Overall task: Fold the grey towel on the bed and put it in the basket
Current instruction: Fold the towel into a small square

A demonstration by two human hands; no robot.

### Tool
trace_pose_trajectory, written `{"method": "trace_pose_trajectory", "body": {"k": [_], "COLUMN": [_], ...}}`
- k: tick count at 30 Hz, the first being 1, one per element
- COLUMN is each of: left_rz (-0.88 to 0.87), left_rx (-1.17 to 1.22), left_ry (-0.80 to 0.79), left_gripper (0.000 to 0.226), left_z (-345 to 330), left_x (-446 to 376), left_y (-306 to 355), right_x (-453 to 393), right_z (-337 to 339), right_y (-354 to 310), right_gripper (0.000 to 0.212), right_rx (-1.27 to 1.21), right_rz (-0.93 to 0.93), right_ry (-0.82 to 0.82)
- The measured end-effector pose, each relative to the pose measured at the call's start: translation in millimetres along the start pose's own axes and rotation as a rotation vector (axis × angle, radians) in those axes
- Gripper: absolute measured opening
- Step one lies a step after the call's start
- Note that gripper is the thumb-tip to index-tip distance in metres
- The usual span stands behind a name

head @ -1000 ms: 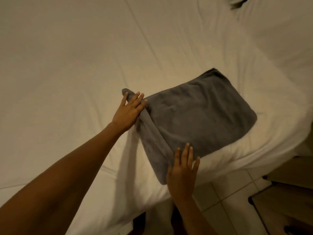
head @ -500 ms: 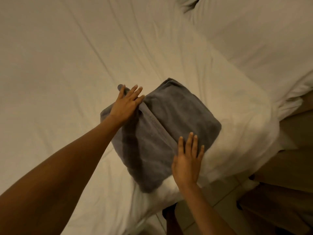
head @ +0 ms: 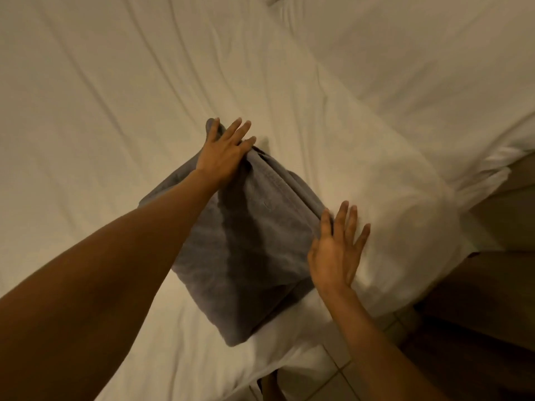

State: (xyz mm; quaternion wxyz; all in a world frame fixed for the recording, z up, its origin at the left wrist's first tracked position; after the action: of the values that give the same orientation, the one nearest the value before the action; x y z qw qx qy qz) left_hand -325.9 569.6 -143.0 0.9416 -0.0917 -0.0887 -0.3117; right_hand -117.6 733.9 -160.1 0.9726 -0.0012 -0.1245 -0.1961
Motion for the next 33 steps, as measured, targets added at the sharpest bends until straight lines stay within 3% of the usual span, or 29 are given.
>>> {"method": "trace_pose_trajectory", "body": {"k": [5,9,12,15,18,23,26,33], "left_rz": [-0.077,-0.098,-0.003,0.192,0.203,0.254,0.293,0.299], "left_rx": [-0.023,-0.010,-0.003,0.125,0.169,0.302,0.393,0.422], "left_ry": [0.040,-0.007,0.041,0.120,0.088,0.046,-0.004,-0.025], "left_gripper": [0.055,0.059,0.072,0.082,0.074,0.068,0.068,0.067], "left_z": [17,15,8,4,-16,-58,-81,-93], "left_x": [-31,-46,-46,-37,-20,29,41,30], "left_y": [26,46,50,38,37,60,72,74], "right_x": [-16,-21,-22,-31,-40,-40,-43,-51], "right_z": [1,-10,-9,3,10,-23,-49,-66], "right_y": [29,46,53,52,34,-5,2,3], "right_gripper": [0.061,0.057,0.059,0.063,0.060,0.057,0.056,0.056], "right_rx": [-0.001,0.034,-0.004,-0.071,-0.122,-0.107,-0.132,-0.143], "right_rz": [-0.091,-0.131,-0.172,-0.178,-0.039,0.368,0.375,0.377], "right_ry": [0.018,-0.064,-0.046,0.082,0.173,0.009,-0.077,-0.064]}}
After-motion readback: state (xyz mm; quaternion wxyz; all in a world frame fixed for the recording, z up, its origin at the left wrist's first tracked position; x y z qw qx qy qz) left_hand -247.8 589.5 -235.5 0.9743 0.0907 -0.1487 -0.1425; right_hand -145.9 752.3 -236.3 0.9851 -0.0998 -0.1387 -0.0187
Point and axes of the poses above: each hand's wrist, its own x-axis away from the middle knuckle, its own z-axis out of the back of the hand, y = z × x, the point moved 6 cm from there along -x, towards the middle knuckle, and after that the axes turned 1 degree about x, right-handed, at the moved point
